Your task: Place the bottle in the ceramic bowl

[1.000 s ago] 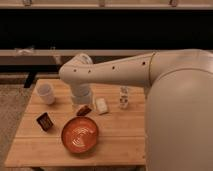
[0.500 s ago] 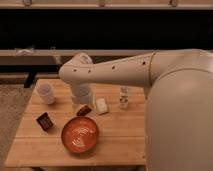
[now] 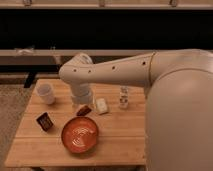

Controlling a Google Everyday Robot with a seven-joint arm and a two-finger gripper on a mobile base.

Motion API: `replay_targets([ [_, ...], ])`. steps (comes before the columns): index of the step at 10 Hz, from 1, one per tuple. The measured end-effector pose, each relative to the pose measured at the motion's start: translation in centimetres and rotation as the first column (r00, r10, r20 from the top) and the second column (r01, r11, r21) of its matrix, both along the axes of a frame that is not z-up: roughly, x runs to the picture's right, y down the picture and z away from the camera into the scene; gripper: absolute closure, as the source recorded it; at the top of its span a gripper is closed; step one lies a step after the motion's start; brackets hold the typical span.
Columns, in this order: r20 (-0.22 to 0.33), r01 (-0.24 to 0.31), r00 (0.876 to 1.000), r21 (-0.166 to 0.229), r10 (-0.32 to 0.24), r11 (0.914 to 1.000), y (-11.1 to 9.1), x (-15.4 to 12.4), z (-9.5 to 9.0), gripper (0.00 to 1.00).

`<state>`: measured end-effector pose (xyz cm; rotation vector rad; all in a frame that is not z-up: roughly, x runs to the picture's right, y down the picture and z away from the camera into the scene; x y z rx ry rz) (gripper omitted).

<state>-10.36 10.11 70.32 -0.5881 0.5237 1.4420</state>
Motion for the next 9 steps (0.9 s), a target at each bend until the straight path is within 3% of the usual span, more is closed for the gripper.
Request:
replay_targets([
  [6,-0.006,-0.002,1.000,-0.002,0.002,1.0000,0.2,0.2,0.1,0.35],
  [7,-0.011,-0.012,1.000,-0.001,0.012,0.9999,0.3,0.6,0.6,0.35],
  [9,-0.048,-0.039,0.998,0.006,0.039,0.9992,0.4,3.4,3.6,0.35],
])
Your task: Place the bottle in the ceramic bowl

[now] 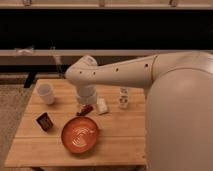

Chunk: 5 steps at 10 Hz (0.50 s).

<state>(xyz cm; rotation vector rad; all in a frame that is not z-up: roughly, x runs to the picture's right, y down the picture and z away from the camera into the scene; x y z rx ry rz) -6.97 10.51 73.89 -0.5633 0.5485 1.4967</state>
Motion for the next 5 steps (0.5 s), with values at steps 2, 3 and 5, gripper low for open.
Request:
replay_targets([
  [2,-0.038,-0.023,0.999,0.006,0.023,0.9997,-0.2,3.4,2.9,0.35],
  [3,-0.064,-0.037,0.997,0.014,0.038,0.9992,-0.6,5.6,4.6,0.35],
  [5,-0.094,-0.053,0.994,0.031,0.056,0.9981,-1.7,8.1,6.5,0.35],
])
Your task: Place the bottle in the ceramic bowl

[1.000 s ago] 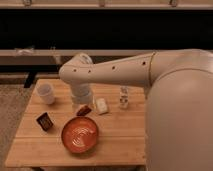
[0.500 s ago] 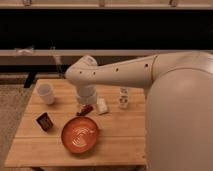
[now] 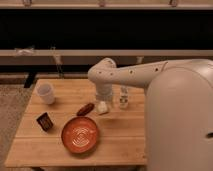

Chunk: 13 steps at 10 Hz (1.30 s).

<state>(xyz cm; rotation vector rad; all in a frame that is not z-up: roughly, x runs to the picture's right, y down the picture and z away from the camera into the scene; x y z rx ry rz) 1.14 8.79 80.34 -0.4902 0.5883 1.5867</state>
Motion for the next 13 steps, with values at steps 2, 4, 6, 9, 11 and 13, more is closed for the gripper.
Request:
replay_targets([
  [2,-0.029,-0.007,1.000,0.027,0.008,0.9996,-1.5,2.7,1.4,0.35],
  [4,-0.045,-0.004,0.999,0.044,0.006,0.9990,-2.3,4.0,1.9,0.35],
  [6,-0.060,0.008,0.998,0.040,-0.006,0.9992,-2.8,5.1,2.0,0.35],
  [9,-0.084,0.017,0.996,0.016,-0.015,0.9997,-3.2,7.0,1.8,0.35],
  [11,-0.102,0.013,0.995,0.015,-0.011,0.9998,-3.5,8.6,1.6,0.35],
  [13,-0.113,0.005,0.994,0.024,-0.003,0.9997,-3.8,9.8,1.6,0.35],
])
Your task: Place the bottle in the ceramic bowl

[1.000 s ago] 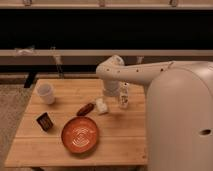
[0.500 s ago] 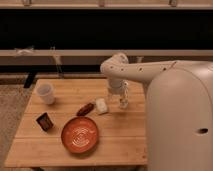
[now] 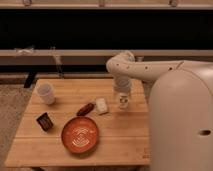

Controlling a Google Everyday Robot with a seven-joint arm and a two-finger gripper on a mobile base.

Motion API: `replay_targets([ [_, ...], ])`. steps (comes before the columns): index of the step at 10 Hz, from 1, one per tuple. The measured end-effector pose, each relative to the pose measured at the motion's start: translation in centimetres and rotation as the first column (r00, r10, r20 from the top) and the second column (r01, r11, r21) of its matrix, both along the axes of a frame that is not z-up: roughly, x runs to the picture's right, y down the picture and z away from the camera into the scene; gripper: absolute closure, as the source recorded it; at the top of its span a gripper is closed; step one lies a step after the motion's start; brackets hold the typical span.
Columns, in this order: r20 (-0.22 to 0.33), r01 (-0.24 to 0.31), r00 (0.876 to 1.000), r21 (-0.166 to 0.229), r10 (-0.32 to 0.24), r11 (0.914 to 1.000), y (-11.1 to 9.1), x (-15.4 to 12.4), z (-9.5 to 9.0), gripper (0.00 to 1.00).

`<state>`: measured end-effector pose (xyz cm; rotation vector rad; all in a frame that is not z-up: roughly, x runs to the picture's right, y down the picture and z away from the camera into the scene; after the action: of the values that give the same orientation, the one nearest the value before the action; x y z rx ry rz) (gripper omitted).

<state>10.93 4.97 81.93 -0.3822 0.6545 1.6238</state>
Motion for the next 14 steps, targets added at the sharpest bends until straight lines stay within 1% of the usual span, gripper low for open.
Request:
replay_targets([
  [2,0.009,-0.016,1.000,0.047,0.015,0.9988,-0.5,1.0,0.7,0.35],
  [4,0.017,-0.035,0.999,0.079,0.034,0.9963,-0.5,1.5,1.3,0.35],
  [5,0.028,-0.043,0.999,0.092,0.040,0.9948,-0.5,1.2,1.7,0.35],
  [8,0.044,-0.062,0.997,0.143,0.056,0.9877,-0.3,1.1,2.4,0.35],
  [9,0.049,-0.073,0.997,0.175,0.066,0.9819,-0.3,0.8,2.6,0.36],
  [10,0.051,-0.079,0.996,0.181,0.071,0.9802,-0.3,0.8,2.6,0.41],
  [11,0.050,-0.079,0.996,0.170,0.071,0.9822,0.0,0.6,2.5,0.51],
  [12,0.052,-0.072,0.997,0.173,0.064,0.9822,0.0,0.4,2.5,0.62],
  [13,0.041,-0.061,0.998,0.208,0.054,0.9761,0.0,0.4,2.7,0.71],
  [14,0.024,-0.033,0.999,0.262,0.027,0.9644,0.3,0.1,3.2,0.80],
])
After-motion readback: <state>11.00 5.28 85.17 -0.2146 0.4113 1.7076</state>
